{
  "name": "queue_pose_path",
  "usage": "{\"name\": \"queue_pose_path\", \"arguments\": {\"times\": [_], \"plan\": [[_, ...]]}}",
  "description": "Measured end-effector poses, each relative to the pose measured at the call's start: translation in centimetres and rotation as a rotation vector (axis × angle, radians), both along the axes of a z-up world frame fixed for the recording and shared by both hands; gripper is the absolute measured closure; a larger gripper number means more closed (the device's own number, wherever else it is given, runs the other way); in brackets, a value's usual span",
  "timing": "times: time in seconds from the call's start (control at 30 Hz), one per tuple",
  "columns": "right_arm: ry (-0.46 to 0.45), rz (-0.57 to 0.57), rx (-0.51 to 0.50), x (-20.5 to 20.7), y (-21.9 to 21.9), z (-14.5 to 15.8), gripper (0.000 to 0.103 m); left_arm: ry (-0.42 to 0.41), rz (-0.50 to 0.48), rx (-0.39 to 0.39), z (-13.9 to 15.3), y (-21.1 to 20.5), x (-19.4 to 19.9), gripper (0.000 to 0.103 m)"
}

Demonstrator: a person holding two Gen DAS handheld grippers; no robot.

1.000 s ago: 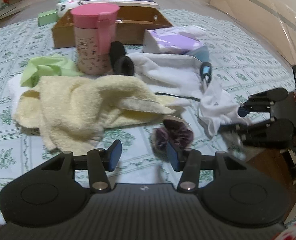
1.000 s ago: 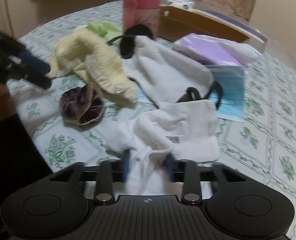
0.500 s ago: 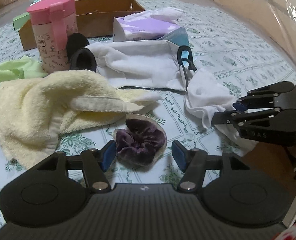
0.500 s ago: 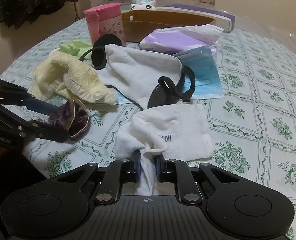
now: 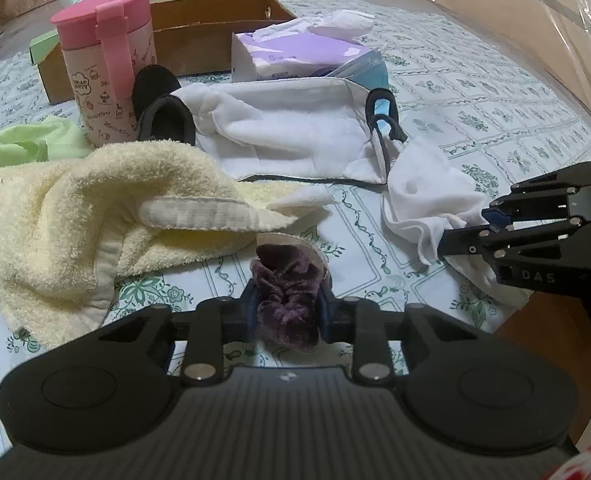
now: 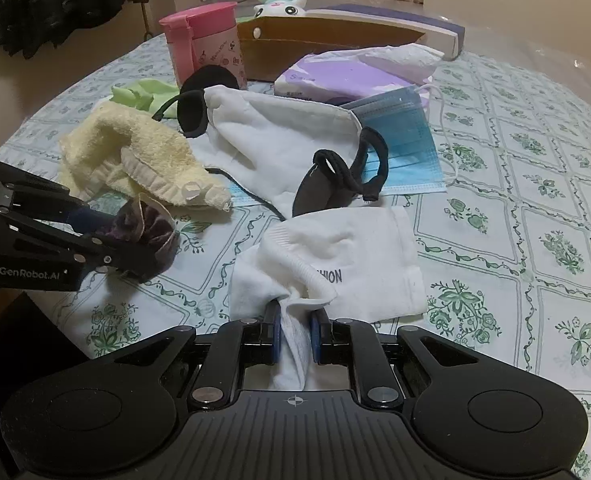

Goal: Organize soft objects
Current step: 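Grasp the white FASHION sock with the right gripper while the left grasps the purple scrunchie, then carry the white sock and purple scrunchie into the cardboard box and release both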

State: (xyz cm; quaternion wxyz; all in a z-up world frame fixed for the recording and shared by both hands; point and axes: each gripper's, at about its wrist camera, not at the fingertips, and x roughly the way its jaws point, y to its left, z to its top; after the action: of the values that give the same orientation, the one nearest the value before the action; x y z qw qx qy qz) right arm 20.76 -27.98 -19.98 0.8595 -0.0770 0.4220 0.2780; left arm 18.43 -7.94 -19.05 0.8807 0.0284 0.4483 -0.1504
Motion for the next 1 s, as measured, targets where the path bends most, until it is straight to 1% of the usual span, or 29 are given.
{"name": "queue_pose_path", "arguments": {"times": [0.27, 0.5, 0.63, 0.8, 1.0], "plan": [[0.009, 0.009, -0.016, -0.2, 0.2, 0.6, 0.089, -0.008, -0.002, 0.005, 1.1, 0.6, -0.5, 0.079], [0.002, 0.032, -0.006, -0.9, 0.4, 2.1, 0.089, -0.045, 0.023, 0.005, 2.9, 2.2, -1.4, 0.079], [-0.024, 0.066, 0.015, -1.6, 0.4, 3.8, 0.089, -0.070, 0.047, 0.027, 4.1, 3.6, -2.0, 0.079], [-0.048, 0.111, 0.090, -2.1, 0.3, 6.3, 0.090, -0.106, 0.091, 0.051, 5.6, 6.3, -2.5, 0.079], [-0.094, 0.183, 0.157, -1.0, 1.1, 9.5, 0.090, -0.170, 0.146, 0.096, 8.1, 10.2, -1.2, 0.079]]}}
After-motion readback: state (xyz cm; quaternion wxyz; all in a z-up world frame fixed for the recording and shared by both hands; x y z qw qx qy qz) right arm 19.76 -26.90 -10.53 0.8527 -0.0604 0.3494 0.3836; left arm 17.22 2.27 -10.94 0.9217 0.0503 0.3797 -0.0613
